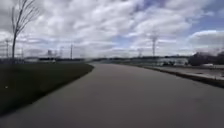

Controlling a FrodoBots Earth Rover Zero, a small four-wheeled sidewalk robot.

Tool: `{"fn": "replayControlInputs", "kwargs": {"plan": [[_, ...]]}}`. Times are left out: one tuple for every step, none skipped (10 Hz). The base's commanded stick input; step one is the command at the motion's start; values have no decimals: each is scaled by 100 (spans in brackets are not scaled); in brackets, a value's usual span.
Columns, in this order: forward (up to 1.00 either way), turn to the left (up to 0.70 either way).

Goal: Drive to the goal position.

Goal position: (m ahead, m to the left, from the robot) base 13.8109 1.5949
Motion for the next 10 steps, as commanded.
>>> {"fn": "replayControlInputs", "kwargs": {"plan": [[98, 3], [98, 3], [97, 4], [98, 6], [98, 9], [98, 9], [98, 2], [98, 2], [98, 2], [98, 2]]}}
